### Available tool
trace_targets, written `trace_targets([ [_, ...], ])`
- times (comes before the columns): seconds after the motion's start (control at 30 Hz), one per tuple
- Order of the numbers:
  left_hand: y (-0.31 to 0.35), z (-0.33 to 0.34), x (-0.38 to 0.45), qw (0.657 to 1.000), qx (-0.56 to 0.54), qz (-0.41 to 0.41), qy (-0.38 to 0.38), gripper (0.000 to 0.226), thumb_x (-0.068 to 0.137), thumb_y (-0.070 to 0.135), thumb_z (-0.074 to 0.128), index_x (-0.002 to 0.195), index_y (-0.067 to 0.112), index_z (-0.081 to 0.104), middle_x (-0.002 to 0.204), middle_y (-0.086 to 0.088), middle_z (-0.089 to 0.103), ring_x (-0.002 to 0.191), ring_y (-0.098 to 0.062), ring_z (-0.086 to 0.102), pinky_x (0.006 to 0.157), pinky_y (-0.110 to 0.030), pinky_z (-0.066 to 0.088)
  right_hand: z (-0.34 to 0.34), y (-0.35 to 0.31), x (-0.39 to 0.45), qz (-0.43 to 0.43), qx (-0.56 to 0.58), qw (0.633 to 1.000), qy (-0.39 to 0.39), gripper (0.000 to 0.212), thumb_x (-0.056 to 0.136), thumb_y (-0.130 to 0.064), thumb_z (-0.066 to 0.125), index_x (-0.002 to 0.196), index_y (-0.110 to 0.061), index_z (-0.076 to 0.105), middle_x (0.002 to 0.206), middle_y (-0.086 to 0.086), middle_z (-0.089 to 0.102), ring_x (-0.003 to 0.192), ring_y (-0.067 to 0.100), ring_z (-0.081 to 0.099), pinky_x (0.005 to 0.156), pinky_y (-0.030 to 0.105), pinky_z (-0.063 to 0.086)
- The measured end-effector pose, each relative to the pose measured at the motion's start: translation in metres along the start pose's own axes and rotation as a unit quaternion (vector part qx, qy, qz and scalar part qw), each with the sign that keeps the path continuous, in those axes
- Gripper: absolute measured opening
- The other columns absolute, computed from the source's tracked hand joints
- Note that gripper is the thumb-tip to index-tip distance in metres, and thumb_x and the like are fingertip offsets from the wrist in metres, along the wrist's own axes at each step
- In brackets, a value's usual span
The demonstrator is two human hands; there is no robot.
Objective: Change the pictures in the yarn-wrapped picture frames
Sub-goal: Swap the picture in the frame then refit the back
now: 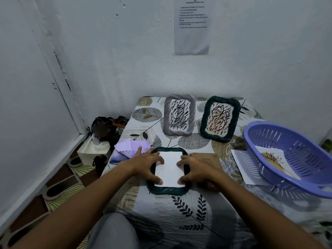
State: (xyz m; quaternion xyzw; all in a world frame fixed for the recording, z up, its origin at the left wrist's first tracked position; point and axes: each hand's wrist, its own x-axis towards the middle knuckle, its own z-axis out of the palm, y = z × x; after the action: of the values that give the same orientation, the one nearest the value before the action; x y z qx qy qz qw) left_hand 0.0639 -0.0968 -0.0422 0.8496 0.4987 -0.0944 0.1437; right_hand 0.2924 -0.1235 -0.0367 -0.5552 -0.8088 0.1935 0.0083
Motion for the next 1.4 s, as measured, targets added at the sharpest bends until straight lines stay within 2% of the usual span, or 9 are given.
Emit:
trace_targets([
  [0.37, 0.002, -0.006, 0.001, 1.000, -0.001, -0.008, -0.007, 0.080, 0.071, 0.066, 0.068, 0.137, 0.032, 0.041, 0.160, -0.001, 0.017, 0.149, -0.023, -0.005, 0.115, -0.055, -0.014, 0.001, 0.000, 0.001, 0.000, 0.002, 1.000, -0.001, 0.072, 0.075, -0.051, 0.072, 0.138, -0.027, 0.047, 0.149, -0.004, 0.036, 0.136, 0.021, 0.032, 0.105, 0.041, 0.036],
  [0.43, 0.007, -0.010, 0.002, 1.000, -0.001, -0.005, 0.018, 0.080, 0.073, 0.066, 0.067, 0.139, 0.029, 0.041, 0.157, -0.001, 0.025, 0.148, -0.021, 0.008, 0.119, -0.049, -0.001, -0.001, 0.002, -0.001, 0.004, 0.035, 0.999, 0.017, 0.066, 0.078, -0.048, 0.072, 0.135, -0.024, 0.050, 0.144, -0.001, 0.042, 0.126, 0.020, 0.043, 0.099, 0.037, 0.043],
  [0.5, 0.020, -0.015, 0.005, 0.997, -0.034, 0.008, 0.075, 0.073, 0.077, 0.060, 0.068, 0.136, 0.025, 0.045, 0.148, -0.001, 0.042, 0.136, -0.020, 0.036, 0.112, -0.037, 0.027, -0.005, 0.006, -0.007, 0.021, 0.106, 0.991, 0.073, 0.051, 0.084, -0.039, 0.068, 0.129, -0.020, 0.055, 0.134, 0.001, 0.052, 0.108, 0.014, 0.052, 0.085, 0.029, 0.046],
  [0.63, 0.071, -0.018, 0.016, 0.952, -0.272, 0.044, 0.135, 0.055, 0.081, 0.042, 0.073, 0.127, 0.020, 0.053, 0.125, -0.004, 0.060, 0.103, -0.015, 0.062, 0.089, -0.034, 0.053, -0.016, 0.032, -0.028, 0.126, 0.236, 0.942, 0.204, 0.029, 0.092, -0.015, 0.056, 0.119, -0.010, 0.061, 0.116, 0.009, 0.064, 0.097, 0.016, 0.057, 0.078, 0.028, 0.047],
  [0.83, 0.144, -0.006, 0.032, 0.887, -0.451, 0.026, 0.098, 0.051, 0.095, 0.027, 0.058, 0.140, 0.017, 0.037, 0.133, -0.009, 0.049, 0.108, -0.014, 0.050, 0.076, -0.018, 0.045, -0.019, 0.074, -0.059, 0.215, 0.294, 0.908, 0.206, 0.022, 0.090, -0.009, 0.052, 0.108, -0.011, 0.065, 0.103, 0.005, 0.064, 0.099, 0.021, 0.060, 0.089, 0.040, 0.053],
  [1.07, 0.166, 0.004, 0.045, 0.858, -0.500, -0.029, 0.116, 0.043, 0.100, 0.026, 0.045, 0.140, 0.015, 0.034, 0.125, -0.008, 0.049, 0.083, -0.007, 0.058, 0.062, -0.017, 0.051, -0.009, 0.069, -0.059, 0.223, 0.366, 0.887, 0.171, 0.030, 0.091, -0.011, 0.049, 0.120, -0.013, 0.058, 0.104, 0.007, 0.059, 0.097, 0.022, 0.059, 0.067, 0.026, 0.050],
  [1.13, 0.167, 0.005, 0.046, 0.844, -0.519, -0.047, 0.131, 0.039, 0.100, 0.027, 0.045, 0.137, 0.016, 0.037, 0.118, -0.007, 0.051, 0.085, -0.012, 0.060, 0.069, -0.026, 0.056, -0.008, 0.070, -0.057, 0.242, 0.398, 0.865, 0.185, 0.020, 0.090, -0.008, 0.050, 0.104, -0.015, 0.062, 0.099, 0.005, 0.059, 0.096, 0.024, 0.059, 0.074, 0.032, 0.052],
  [1.23, 0.165, 0.007, 0.048, 0.803, -0.566, -0.095, 0.160, 0.032, 0.098, 0.028, 0.045, 0.129, 0.019, 0.043, 0.108, -0.005, 0.055, 0.089, -0.017, 0.060, 0.081, -0.036, 0.055, -0.009, 0.071, -0.056, 0.269, 0.456, 0.823, 0.207, 0.020, 0.086, -0.002, 0.051, 0.082, -0.018, 0.063, 0.094, 0.011, 0.062, 0.081, 0.025, 0.057, 0.063, 0.034, 0.047],
  [1.4, 0.161, 0.009, 0.056, 0.766, -0.610, -0.110, 0.168, 0.016, 0.098, 0.027, 0.042, 0.105, 0.018, 0.053, 0.089, -0.004, 0.058, 0.077, -0.018, 0.055, 0.066, -0.033, 0.046, -0.012, 0.071, -0.059, 0.279, 0.577, 0.736, 0.218, 0.022, 0.088, 0.005, 0.047, 0.097, -0.009, 0.061, 0.091, 0.014, 0.061, 0.071, 0.020, 0.054, 0.058, 0.033, 0.046],
])
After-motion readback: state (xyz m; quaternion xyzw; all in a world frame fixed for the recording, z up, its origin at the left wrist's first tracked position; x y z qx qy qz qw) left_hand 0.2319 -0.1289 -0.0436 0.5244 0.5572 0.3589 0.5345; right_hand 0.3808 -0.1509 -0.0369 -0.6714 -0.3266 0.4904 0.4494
